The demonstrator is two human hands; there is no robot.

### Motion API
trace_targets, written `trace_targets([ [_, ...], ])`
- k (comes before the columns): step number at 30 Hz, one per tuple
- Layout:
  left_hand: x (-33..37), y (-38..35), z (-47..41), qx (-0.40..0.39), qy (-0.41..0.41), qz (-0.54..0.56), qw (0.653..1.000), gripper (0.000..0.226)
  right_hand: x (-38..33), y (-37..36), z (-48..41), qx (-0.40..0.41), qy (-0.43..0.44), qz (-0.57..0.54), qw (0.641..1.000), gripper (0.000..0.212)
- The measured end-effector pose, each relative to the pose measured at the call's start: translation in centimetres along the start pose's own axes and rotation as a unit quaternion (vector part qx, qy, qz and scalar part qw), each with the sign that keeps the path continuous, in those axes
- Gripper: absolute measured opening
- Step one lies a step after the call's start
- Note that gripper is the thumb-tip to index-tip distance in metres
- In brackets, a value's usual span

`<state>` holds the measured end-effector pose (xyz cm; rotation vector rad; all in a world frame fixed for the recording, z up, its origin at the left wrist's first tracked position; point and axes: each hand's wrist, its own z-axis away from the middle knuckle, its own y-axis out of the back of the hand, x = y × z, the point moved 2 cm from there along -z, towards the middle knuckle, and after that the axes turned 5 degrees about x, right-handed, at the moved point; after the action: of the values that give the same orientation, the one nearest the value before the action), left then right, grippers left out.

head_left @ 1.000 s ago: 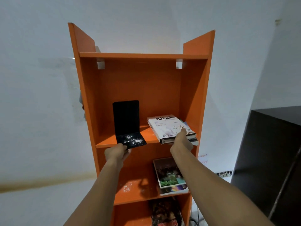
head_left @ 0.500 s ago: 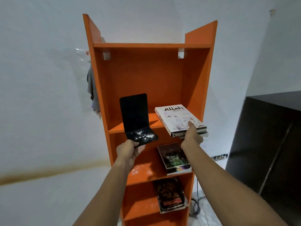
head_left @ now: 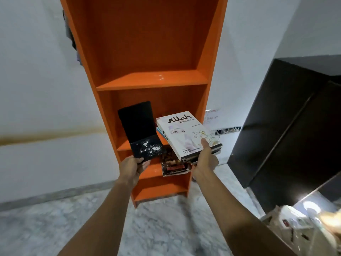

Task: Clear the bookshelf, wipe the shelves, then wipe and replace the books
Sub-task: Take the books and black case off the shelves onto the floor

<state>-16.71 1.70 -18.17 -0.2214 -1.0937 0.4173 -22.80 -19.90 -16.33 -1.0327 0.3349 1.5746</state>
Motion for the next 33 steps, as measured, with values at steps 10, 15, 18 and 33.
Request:
trace_targets([
  [10, -12.8, 4.2, -3.1, 0.111, 0.110, -0.088, 0.984, 0.017, 8.5, 6.2, -8.0, 0.136, -0.093, 0.135, 0.977, 0.065],
  [15, -23.8, 9.2, -10.8, 0.122, 0.176, -0.109, 0.971, 0.021, 20.8, 10.7, -18.0, 0.173, -0.150, 0.160, 0.960, 0.072],
  [18, -33.1, 13.9, -18.3, 0.133, 0.215, -0.113, 0.961, 0.019, 31.9, 14.9, -28.8, 0.228, -0.159, 0.185, 0.943, 0.093],
  [33, -67.6, 31.2, -40.7, 0.268, 0.209, -0.086, 0.936, 0.030, 65.1, 22.0, -51.4, 0.116, -0.195, 0.144, 0.963, 0.046],
])
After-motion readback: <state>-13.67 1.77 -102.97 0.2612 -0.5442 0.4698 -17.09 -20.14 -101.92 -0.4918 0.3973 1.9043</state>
